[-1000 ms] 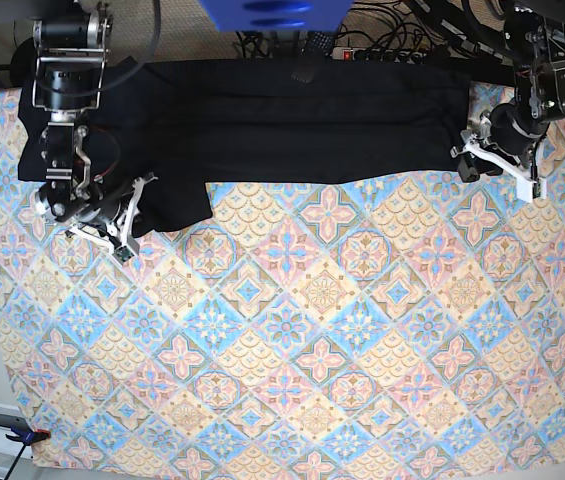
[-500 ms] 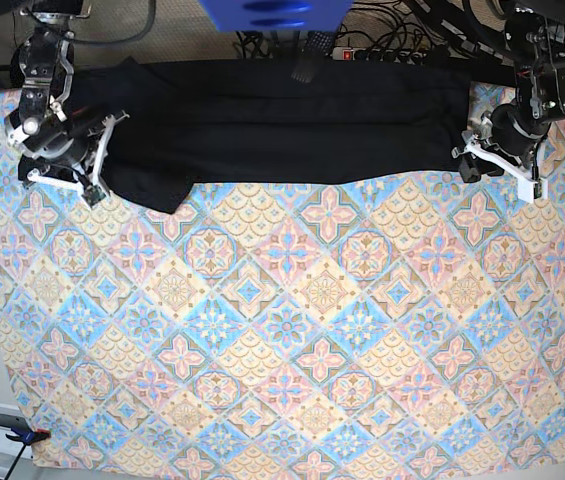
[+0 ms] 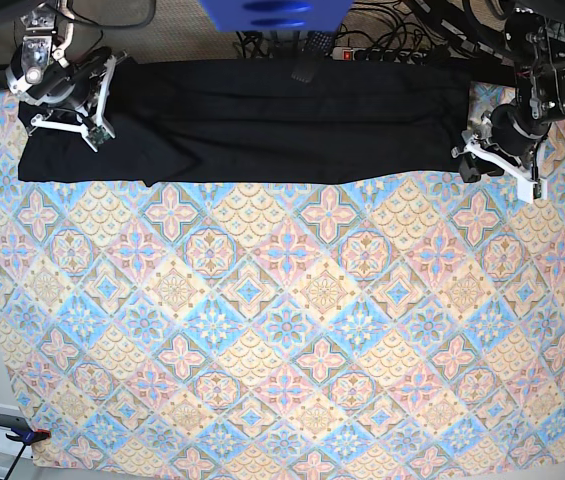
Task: Fold the T-shirt properly
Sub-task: 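Fold the sleeve up onto the shirt with the right gripper, then release the shirt and raise both grippers, then grasp the strip's end with the left gripper and drag it inward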
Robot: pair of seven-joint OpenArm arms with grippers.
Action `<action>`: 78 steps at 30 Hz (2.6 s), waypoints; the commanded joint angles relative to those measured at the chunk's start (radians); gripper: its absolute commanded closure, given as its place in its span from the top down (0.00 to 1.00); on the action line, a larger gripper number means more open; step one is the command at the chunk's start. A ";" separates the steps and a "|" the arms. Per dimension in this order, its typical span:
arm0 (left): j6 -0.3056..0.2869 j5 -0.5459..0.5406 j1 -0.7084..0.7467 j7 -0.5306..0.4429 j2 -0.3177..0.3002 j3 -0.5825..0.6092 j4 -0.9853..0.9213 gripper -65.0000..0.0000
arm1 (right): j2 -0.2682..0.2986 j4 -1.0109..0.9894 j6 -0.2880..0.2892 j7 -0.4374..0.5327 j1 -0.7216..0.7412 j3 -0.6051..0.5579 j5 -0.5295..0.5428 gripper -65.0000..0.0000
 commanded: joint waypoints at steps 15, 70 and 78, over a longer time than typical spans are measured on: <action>-0.005 -0.008 -0.002 0.282 -0.167 0.022 0.013 0.47 | 0.011 0.015 -0.004 0.008 0.020 0.091 0.003 0.40; -0.038 0.026 -0.206 0.139 -0.241 -0.084 -0.291 0.00 | 0.008 0.017 -0.004 0.008 0.077 0.088 0.003 0.38; -0.038 0.029 -0.097 0.277 -0.049 -0.079 0.077 0.00 | 0.009 0.017 -0.004 0.008 0.077 0.093 0.003 0.38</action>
